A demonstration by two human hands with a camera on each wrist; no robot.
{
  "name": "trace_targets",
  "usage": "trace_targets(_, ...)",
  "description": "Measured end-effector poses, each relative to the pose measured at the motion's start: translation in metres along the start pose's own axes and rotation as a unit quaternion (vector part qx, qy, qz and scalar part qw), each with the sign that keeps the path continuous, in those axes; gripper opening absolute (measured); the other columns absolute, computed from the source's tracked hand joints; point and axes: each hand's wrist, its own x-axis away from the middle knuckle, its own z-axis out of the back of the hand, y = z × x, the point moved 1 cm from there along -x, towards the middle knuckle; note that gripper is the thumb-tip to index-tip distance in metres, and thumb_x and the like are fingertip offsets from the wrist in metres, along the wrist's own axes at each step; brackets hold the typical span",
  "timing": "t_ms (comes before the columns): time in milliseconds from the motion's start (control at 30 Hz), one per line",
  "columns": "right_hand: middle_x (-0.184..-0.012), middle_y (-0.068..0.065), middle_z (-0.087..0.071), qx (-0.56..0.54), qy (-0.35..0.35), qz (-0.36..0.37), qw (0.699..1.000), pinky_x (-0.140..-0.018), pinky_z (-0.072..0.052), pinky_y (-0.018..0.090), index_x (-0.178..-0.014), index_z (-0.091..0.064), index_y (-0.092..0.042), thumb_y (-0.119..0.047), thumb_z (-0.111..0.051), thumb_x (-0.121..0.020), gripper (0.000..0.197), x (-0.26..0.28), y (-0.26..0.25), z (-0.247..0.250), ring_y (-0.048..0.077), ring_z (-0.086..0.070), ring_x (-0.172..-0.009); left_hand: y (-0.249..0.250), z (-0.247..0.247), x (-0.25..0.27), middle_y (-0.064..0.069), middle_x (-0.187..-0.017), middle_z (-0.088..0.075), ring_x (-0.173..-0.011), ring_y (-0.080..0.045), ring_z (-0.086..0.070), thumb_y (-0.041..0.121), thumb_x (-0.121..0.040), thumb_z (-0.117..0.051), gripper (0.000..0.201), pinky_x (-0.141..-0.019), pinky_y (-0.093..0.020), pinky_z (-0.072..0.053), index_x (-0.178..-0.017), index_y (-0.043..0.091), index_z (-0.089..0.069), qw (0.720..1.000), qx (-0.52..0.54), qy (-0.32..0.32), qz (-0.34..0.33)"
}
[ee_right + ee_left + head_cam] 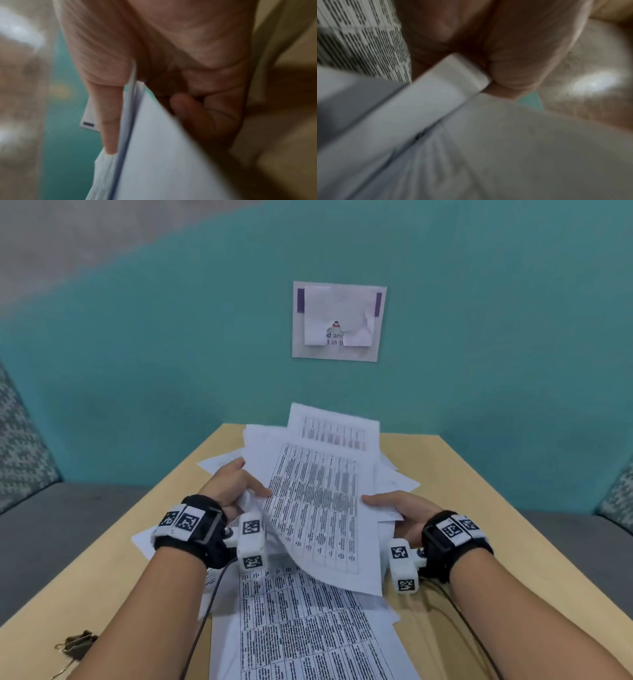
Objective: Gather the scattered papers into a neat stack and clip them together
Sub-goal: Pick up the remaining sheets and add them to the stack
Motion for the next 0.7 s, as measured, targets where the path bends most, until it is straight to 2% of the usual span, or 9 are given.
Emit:
trace_targets(100, -0.069, 0.004, -0.06, 0.141, 0.08, -0.036, 0.986, -0.043, -0.037, 0.024, -0.087, -0.059, -0.007, -0.016, -0.082, -0.078, 0.026, -0.006, -0.004, 0.0, 0.018, -0.049, -0.048, -0.006, 0.004, -0.002, -0.021, -0.135, -0.061, -0.107, -0.045, -0.063, -0.025, -0.072, -0.061, 0.071, -0.089, -0.051, -0.058, -0.137, 0.003, -0.054, 0.986, -0.151, 0.073, 0.015)
trace_targets(167, -0.054, 0.001, -0.043, 0.18, 0.12, -0.045, 0.975, -0.039, -0.028, 0.021, -0.074, -0.047, -0.012, -0.015, -0.079, -0.083, 0.033, -0.007, -0.005, -0.002, 0.014, -0.038, -0.042, -0.005, 0.002, 0.005, -0.017, -0.15, -0.047, -0.107, -0.039, -0.061, -0.016, -0.08, -0.063, 0.085, -0.081, -0.04, -0.056, -0.156, 0.011, -0.036, 0.967, -0.237, 0.095, 0.018)
trace_targets(233, -0.048, 0.0, -0.044, 0.206, 0.126, -0.045, 0.969, -0.04, -0.027, 0.019, -0.072, -0.047, -0.012, -0.018, -0.078, -0.084, 0.034, -0.003, -0.005, -0.007, 0.013, -0.036, -0.042, -0.003, 0.001, 0.007, -0.017, -0.155, -0.041, -0.095, -0.033, -0.06, -0.013, -0.084, -0.061, 0.084, -0.07, -0.034, -0.051, -0.158, 0.016, -0.033, 0.959, -0.26, 0.111, 0.0)
trace_targets(300, -0.047, -0.001, -0.047, 0.212, 0.129, -0.039, 0.968, -0.043, -0.027, 0.02, -0.075, -0.049, -0.012, -0.025, -0.082, -0.081, 0.036, -0.003, -0.006, -0.01, 0.013, -0.035, -0.044, -0.001, 0.002, 0.007, -0.016, -0.151, -0.046, -0.098, -0.038, -0.063, -0.016, -0.082, -0.062, 0.086, -0.072, -0.04, -0.058, -0.155, 0.02, -0.037, 0.963, -0.246, 0.106, -0.024)
trace_targets(367, -0.05, -0.001, -0.049, 0.204, 0.132, -0.026, 0.97, -0.045, -0.029, 0.021, -0.079, -0.051, -0.012, -0.035, -0.087, -0.073, 0.043, -0.001, -0.007, -0.011, 0.014, -0.037, -0.043, 0.003, 0.007, 0.005, -0.017, -0.137, -0.059, -0.107, -0.045, -0.063, -0.023, -0.074, -0.064, 0.086, -0.087, -0.056, -0.059, -0.145, 0.024, -0.048, 0.976, -0.187, 0.099, -0.053)
trace_targets(467, -0.063, 0.002, -0.06, 0.13, 0.102, 0.011, 0.986, -0.05, -0.048, 0.029, -0.095, -0.061, -0.01, -0.045, -0.091, -0.064, 0.056, 0.003, -0.008, -0.01, 0.017, -0.051, -0.046, 0.013, 0.011, 0.004, -0.017, -0.118, -0.07, -0.099, -0.04, -0.067, -0.031, -0.071, -0.059, 0.081, -0.083, -0.052, -0.061, -0.133, 0.021, -0.057, 0.988, -0.086, 0.086, -0.09)
trace_targets(533, -0.086, 0.009, -0.071, 0.041, 0.058, 0.046, 0.996, -0.068, -0.06, 0.039, -0.109, -0.065, -0.008, -0.043, -0.09, -0.066, 0.06, 0.004, -0.008, -0.006, 0.026, -0.067, -0.067, 0.019, 0.01, 0.006, -0.017, -0.122, -0.071, -0.105, -0.041, -0.067, -0.034, -0.073, -0.056, 0.082, -0.085, -0.052, -0.06, -0.136, 0.018, -0.057, 0.992, -0.028, 0.064, -0.105)
trace_targets(600, -0.118, 0.013, -0.07, -0.015, 0.0, 0.069, 0.997, -0.087, -0.058, 0.049, -0.124, -0.064, -0.007, -0.038, -0.087, -0.071, 0.066, 0.006, -0.008, -0.004, 0.032, -0.069, -0.104, 0.023, 0.008, 0.009, -0.017, -0.124, -0.071, -0.109, -0.045, -0.067, -0.035, -0.073, -0.055, 0.081, -0.09, -0.065, -0.056, -0.135, 0.017, -0.058, 0.992, 0.009, 0.048, -0.114)
trace_targets(700, -0.13, 0.017, -0.066, -0.058, -0.044, 0.118, 0.99, -0.103, -0.048, 0.054, -0.134, -0.061, -0.009, -0.022, -0.078, -0.082, 0.057, 0.013, -0.011, -0.006, 0.035, -0.063, -0.121, 0.03, 0.001, 0.015, -0.015, -0.117, -0.074, -0.102, -0.043, -0.072, -0.036, -0.073, -0.055, 0.078, -0.08, -0.065, -0.059, -0.129, 0.018, -0.059, 0.99, 0.024, 0.023, -0.14)
